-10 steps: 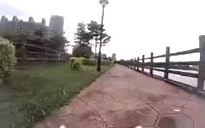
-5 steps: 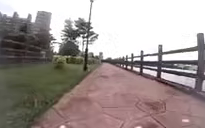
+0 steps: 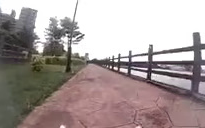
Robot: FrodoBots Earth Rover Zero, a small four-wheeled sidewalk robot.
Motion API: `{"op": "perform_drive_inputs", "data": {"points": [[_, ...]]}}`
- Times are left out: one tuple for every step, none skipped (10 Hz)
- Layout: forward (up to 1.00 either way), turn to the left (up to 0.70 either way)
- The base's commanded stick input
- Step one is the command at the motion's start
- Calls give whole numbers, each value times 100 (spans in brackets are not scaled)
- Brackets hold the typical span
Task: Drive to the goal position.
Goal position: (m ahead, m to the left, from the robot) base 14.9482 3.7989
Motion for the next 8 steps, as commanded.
{"op": "perform_drive_inputs", "data": {"points": [[100,7],[100,7],[100,7],[100,7],[100,7],[100,7],[100,7],[100,7]]}}
